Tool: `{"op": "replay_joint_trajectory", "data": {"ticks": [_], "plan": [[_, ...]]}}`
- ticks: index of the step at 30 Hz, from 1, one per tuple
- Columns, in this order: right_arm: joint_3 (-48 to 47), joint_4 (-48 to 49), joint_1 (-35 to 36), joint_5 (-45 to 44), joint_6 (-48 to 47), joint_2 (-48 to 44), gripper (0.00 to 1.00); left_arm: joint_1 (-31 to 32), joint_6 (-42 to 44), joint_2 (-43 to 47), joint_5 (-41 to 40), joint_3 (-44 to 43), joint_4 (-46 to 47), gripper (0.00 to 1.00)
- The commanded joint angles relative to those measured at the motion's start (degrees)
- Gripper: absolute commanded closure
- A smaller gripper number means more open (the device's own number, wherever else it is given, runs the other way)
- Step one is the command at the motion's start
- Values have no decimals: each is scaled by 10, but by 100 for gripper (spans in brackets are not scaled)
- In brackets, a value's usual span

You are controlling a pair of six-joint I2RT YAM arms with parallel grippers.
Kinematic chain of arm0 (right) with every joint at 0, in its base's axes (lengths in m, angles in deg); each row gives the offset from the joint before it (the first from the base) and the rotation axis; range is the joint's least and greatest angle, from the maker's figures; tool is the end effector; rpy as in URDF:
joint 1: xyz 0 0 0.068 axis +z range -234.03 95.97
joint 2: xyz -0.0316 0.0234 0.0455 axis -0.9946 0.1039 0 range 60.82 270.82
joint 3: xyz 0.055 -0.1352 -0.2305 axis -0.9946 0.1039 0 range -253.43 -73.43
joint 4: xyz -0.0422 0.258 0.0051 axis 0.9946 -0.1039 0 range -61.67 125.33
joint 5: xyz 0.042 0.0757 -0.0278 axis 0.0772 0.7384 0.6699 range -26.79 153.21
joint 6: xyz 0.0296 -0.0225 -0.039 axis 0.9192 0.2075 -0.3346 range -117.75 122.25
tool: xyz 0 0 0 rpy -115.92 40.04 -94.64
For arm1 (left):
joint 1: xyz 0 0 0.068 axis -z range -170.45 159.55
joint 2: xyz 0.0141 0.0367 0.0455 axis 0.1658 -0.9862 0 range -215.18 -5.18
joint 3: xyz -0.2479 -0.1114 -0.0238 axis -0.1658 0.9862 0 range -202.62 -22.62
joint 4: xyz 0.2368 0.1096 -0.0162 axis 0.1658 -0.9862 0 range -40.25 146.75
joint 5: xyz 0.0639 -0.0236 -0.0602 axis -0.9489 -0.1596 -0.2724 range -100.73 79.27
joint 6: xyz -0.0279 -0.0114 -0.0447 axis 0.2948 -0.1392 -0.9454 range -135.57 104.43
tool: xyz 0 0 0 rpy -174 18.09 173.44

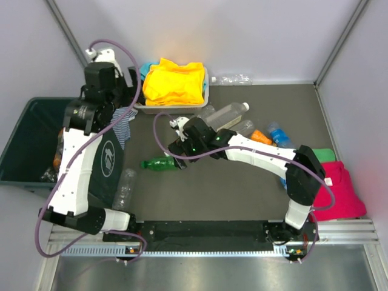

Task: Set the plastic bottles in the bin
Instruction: Pick up the plastic bottle at the center of the board.

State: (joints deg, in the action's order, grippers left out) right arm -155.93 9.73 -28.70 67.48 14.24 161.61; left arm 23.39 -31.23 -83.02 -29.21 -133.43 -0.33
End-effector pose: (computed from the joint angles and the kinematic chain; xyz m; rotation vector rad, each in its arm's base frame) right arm 0.2253 0.3304 0.2771 -0.9343 2.2463 0.6494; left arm 0.2316 -0.0454 0.5112 -0.2375 1.9543 -0.0150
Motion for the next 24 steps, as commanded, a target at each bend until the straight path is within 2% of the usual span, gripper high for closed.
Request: {"op": "replay_joint_trajectory", "data": {"ticks": [1,4,7,13,15,24], "plan": [[0,23,-3,7,19,-25,1,0,-53,17,205,130,78,1],[30,19,-3,-35,34,-54,1,0,-91,28,225,222,99,1],[50,7,-14,-63,61,-75,1,0,-164,44,223,313,123,1],[96,-4,-43,-103,102,-134,1,3,-383,113,190,487,196,1],[105,-15,-54,-112,114,-149,1,3,-417,131,157,534,210,1],[129,-37,-72,-147,130,-185,1,6,-517,82,152,594,229,1]]}}
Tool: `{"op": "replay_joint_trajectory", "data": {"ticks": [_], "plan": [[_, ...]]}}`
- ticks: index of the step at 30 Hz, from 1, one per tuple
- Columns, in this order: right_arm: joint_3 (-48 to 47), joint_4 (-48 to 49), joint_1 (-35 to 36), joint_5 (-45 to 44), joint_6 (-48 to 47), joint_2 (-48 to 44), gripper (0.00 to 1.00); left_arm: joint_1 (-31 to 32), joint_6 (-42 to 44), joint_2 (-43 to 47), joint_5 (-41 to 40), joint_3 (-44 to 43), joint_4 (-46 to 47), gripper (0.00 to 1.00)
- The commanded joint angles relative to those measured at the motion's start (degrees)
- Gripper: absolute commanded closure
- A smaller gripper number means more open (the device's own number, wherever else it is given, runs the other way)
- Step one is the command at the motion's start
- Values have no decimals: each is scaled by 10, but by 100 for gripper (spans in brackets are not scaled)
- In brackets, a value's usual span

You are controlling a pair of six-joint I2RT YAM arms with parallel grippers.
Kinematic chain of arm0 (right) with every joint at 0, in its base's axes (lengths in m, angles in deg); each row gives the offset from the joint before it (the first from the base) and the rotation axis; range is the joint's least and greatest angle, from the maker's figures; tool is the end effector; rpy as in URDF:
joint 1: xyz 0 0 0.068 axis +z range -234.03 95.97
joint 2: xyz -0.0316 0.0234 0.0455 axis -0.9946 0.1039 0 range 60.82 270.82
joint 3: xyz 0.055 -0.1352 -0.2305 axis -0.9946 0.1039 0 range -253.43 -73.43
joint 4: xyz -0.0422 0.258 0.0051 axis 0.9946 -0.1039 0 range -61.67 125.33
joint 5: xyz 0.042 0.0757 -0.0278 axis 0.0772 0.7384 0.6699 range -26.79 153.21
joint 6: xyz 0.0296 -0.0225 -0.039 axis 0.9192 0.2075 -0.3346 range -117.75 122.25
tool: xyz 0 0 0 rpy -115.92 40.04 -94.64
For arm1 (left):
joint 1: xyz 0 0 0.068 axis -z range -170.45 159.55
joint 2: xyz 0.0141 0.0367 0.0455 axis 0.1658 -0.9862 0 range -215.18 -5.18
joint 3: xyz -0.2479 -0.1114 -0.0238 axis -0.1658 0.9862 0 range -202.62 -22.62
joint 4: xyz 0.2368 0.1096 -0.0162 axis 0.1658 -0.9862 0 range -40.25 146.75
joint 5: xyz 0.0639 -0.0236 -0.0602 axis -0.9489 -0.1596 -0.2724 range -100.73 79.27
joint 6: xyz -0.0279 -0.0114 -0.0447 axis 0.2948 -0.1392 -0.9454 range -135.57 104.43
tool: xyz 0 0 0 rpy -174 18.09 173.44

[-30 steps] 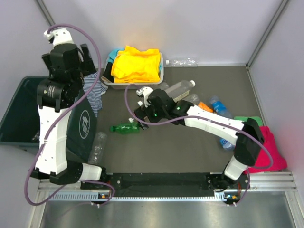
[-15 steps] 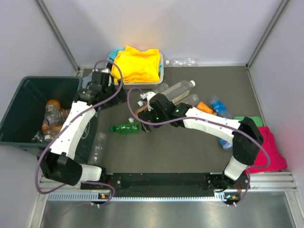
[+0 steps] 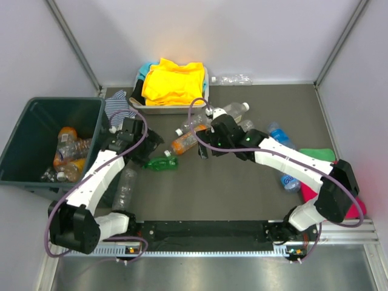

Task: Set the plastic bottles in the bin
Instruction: Pick up the plastic bottle at the center of the board.

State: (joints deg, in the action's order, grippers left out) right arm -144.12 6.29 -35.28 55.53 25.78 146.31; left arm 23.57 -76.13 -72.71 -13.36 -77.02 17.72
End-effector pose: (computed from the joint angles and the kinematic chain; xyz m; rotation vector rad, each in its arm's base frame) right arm 0.2214 0.2452 0.2965 -0.4524 2.3326 0.4682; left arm 0.2319 -0.0562 0.2737 -1.0248 2.3322 -0.4823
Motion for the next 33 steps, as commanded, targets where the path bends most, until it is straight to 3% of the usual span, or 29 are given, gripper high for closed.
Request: {"op": "replay_joint_trajectory", "data": {"ticks": [1,11,19,22,27,33], "plan": [[13,-4,-8,-30,13,-35,1,4,-80,-27,-4,38,59,1],[37,-12,-21,-47,15,-62,1,15,-67,-78,-44,57,75,3],[39,-13,-32,-48,15,-63,1,44,-33,-156,-36,75,120,16],[40,-15,-35,-49,16,-65,1,55,-23,-166,-52,68,110,26],[41,-15,-36,-51,15,-67,1,82,-10,-154,-112,25,57,58],[35,-15,-39,-53,16,-68,1,143,50,-120,-201,-98,-34,74]]}}
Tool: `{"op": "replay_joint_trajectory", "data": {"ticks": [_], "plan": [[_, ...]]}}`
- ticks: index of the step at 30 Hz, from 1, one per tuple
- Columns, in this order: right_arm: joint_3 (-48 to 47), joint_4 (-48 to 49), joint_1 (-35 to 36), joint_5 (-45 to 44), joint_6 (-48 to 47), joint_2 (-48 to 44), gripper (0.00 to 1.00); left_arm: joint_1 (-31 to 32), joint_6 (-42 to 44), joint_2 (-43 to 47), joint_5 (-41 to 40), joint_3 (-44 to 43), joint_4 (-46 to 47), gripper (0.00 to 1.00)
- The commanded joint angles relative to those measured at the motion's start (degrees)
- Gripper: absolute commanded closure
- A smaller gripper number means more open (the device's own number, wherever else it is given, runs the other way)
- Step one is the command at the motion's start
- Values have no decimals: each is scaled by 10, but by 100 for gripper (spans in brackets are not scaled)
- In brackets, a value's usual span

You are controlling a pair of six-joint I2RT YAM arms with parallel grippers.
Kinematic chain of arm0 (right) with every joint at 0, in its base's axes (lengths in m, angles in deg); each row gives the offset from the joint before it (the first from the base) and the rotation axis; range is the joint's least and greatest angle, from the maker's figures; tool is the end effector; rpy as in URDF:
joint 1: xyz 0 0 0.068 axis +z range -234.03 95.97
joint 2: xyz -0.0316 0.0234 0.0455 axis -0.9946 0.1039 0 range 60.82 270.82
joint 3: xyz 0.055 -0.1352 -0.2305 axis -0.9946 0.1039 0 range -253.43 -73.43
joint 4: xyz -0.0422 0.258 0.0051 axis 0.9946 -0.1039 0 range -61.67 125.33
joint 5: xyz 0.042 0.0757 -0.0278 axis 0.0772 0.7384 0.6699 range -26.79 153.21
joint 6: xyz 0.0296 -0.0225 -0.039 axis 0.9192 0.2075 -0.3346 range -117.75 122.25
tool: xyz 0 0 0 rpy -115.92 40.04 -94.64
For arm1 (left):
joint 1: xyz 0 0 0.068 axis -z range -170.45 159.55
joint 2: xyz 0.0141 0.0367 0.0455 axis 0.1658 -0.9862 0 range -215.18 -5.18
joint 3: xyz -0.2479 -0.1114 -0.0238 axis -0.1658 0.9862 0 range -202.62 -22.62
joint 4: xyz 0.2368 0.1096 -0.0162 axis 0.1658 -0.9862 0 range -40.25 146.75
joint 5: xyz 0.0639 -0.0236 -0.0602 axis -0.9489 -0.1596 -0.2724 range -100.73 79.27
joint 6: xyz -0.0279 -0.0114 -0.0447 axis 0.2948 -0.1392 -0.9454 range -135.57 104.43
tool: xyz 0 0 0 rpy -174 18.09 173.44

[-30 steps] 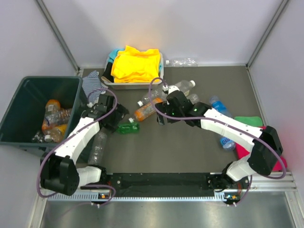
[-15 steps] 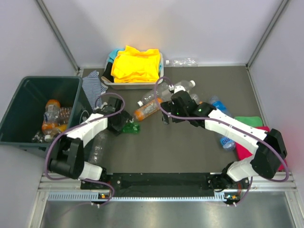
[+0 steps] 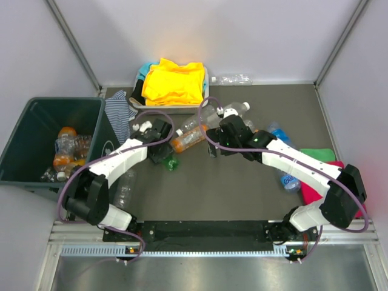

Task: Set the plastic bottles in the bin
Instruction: Pick up the plastic bottle at the center of the board, then place the plastic bottle in the trash bin.

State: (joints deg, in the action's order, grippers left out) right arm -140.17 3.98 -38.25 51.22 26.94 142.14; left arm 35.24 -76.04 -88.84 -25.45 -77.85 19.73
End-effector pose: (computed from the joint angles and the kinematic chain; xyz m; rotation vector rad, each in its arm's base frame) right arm 0.2202 0.2157 0.2928 -0.3357 2.3541 0.3510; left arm 0.2562 -0.1132 0.2134 -0.8640 2.5094 -0.1438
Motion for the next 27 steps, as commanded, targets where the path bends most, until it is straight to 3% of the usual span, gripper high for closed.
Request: {"op": "replay_joint_trajectory", "data": {"ticks": [1,4,14,21,27], "plan": [[-8,9,-12,-9,5,-27,1,30,63,44,-89,-106,-65,74],[-14,7,-16,-14,6,-29,1,30,122,48,-116,-190,-96,75],[-28,4,-23,-16,10,-42,1,16,308,20,-356,-531,-194,71],[-35,21,-23,6,12,-38,1,-113,401,72,-385,-566,-162,66],[-66,24,-23,42,7,-11,1,-153,441,98,-472,-577,-163,56]]}}
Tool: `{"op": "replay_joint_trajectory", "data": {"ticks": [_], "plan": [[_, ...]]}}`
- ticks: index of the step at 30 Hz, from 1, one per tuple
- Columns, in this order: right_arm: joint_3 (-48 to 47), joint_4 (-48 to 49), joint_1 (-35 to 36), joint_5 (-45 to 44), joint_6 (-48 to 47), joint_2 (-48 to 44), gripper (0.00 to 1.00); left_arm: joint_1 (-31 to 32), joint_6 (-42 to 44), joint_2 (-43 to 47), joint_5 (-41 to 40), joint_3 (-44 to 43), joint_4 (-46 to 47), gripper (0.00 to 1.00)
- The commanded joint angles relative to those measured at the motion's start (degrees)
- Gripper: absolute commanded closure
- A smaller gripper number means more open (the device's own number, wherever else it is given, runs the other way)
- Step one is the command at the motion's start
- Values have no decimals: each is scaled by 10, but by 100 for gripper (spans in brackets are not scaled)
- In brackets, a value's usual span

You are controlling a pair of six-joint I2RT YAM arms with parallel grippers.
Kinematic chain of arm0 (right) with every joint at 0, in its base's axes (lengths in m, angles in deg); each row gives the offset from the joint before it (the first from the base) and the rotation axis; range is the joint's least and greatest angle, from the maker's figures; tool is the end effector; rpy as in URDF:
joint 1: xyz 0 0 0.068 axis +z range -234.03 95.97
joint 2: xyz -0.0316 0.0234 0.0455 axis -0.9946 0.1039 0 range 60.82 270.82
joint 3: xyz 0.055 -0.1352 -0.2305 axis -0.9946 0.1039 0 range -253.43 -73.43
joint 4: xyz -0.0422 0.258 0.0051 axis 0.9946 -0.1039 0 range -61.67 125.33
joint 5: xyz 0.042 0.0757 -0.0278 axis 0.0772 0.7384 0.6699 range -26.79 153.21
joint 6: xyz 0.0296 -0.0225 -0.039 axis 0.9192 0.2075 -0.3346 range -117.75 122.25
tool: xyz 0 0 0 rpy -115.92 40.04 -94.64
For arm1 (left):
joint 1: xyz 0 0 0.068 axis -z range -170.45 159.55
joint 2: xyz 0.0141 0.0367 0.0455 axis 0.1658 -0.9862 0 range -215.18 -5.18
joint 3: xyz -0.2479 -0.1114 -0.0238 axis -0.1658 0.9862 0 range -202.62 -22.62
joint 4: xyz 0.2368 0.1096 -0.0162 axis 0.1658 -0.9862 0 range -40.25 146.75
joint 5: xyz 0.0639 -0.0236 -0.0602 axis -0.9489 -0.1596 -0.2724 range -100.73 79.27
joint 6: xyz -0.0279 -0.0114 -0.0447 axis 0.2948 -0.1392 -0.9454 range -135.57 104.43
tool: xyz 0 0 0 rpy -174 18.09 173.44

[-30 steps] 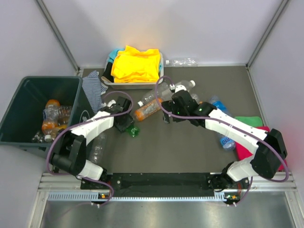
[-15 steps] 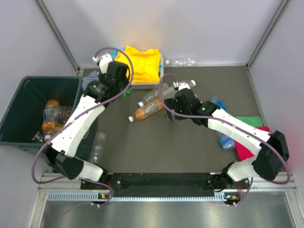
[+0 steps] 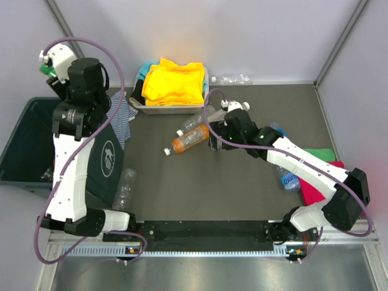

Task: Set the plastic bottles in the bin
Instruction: Place the plastic bottle in the trash bin, then pick up the plastic bottle from the corner of the board.

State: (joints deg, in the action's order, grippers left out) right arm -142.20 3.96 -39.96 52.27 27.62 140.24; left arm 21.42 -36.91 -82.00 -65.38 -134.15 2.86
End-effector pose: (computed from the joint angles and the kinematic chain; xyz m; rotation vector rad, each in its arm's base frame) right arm 0.2234 0.2069 0.3139 -0.2795 2.3051 0.4055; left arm 0.2178 -0.0161 0.5283 -0.7530 1.6219 0.4901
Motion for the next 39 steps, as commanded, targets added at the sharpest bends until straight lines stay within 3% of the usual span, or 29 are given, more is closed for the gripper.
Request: {"op": "replay_joint_trajectory", "data": {"ticks": [1,3,4,11,17,23,30,39], "plan": [[-50,26,-7,38,-3,12,1,-15,51,48,-104,9,9,41],[-54,29,-6,61,-1,22,1,-17,62,74,-121,45,41,19],[-58,32,-7,71,4,28,1,-16,63,96,-123,72,51,2],[-83,46,8,143,46,76,1,-16,31,111,-81,59,-12,1],[-134,75,60,212,103,168,1,-16,0,123,73,62,-29,1],[-213,134,118,288,223,289,2,-16,-33,125,207,68,-72,1],[-296,229,188,287,326,417,2,-15,-48,147,276,110,-118,1],[-411,308,225,286,331,569,1,-15,-53,183,347,174,-127,1]]}}
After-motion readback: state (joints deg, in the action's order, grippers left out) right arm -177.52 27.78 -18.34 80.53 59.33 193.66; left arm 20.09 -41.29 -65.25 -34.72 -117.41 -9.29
